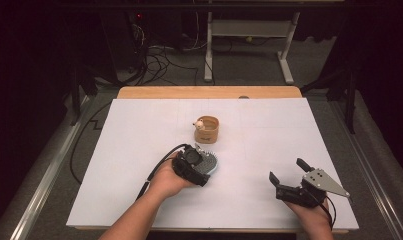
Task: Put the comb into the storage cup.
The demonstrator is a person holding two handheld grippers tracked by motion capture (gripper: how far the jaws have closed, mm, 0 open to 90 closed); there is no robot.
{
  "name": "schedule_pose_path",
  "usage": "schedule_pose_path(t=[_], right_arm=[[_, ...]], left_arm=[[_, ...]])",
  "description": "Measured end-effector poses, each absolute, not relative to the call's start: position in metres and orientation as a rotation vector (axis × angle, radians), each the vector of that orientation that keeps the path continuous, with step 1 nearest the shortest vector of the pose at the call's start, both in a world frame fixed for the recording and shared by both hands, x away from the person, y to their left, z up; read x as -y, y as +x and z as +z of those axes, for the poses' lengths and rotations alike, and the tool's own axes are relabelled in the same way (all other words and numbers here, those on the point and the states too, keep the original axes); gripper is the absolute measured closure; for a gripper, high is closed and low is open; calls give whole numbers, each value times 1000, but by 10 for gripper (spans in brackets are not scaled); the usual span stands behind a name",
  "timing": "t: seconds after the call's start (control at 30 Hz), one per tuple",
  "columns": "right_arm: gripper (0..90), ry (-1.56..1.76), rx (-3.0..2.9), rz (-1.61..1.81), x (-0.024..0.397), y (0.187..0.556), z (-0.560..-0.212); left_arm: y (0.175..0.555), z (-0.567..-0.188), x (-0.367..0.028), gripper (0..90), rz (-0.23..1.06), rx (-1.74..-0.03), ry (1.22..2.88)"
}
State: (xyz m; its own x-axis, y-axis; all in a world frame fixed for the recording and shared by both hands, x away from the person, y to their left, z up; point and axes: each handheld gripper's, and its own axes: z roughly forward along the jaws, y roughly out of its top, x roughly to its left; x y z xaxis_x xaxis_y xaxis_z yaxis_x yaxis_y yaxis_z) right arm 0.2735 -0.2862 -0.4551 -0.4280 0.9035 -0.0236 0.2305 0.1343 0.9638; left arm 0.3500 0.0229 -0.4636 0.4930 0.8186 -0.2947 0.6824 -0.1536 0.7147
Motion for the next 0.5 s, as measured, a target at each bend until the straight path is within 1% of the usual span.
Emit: schedule_pose_path(t=[0.5], right_arm=[[0,1095,-1761,1325,286,273,-455]], left_arm=[[340,-445,-51,210,168,-1204,1725]])
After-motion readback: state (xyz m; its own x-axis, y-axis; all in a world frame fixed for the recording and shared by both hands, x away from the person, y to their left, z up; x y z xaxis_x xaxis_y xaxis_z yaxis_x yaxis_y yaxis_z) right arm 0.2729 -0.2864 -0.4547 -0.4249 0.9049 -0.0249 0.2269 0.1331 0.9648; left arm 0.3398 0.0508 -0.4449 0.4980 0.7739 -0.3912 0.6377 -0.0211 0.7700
